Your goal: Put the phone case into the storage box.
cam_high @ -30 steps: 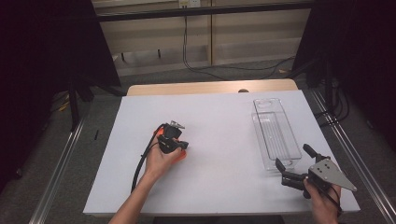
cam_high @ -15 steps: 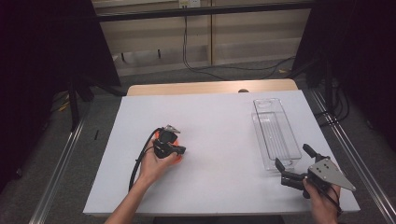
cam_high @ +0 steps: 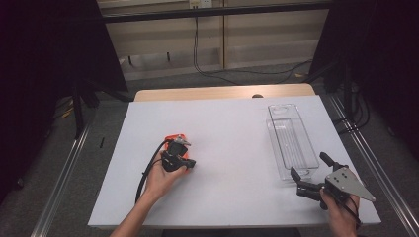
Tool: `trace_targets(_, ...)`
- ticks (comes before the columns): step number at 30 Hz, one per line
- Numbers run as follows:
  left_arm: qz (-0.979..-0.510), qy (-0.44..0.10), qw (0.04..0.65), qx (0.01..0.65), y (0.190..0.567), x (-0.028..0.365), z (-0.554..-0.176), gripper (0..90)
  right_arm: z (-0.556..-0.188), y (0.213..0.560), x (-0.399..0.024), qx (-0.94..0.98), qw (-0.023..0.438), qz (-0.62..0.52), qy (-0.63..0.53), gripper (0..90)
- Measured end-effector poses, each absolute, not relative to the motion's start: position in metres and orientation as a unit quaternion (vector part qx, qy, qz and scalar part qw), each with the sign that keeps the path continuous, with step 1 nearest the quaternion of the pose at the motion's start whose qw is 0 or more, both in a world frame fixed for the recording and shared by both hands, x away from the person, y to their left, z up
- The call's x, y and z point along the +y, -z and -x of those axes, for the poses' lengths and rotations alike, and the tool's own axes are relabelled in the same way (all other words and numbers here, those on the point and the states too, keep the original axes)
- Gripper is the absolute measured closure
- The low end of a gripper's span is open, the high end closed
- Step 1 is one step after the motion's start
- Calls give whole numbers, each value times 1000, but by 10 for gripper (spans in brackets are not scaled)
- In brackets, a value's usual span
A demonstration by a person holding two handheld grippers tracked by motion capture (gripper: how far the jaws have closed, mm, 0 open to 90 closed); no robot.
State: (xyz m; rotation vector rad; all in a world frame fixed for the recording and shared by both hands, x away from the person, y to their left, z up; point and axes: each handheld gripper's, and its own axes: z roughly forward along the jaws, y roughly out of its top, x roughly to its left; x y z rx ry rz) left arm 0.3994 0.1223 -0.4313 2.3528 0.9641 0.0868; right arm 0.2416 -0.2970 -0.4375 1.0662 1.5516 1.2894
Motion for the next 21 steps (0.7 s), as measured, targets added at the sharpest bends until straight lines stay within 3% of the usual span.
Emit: trace_targets(21,-868,-20,313,384,434,145,-392,900,-240,437,-297,619,416,-424,-514,0)
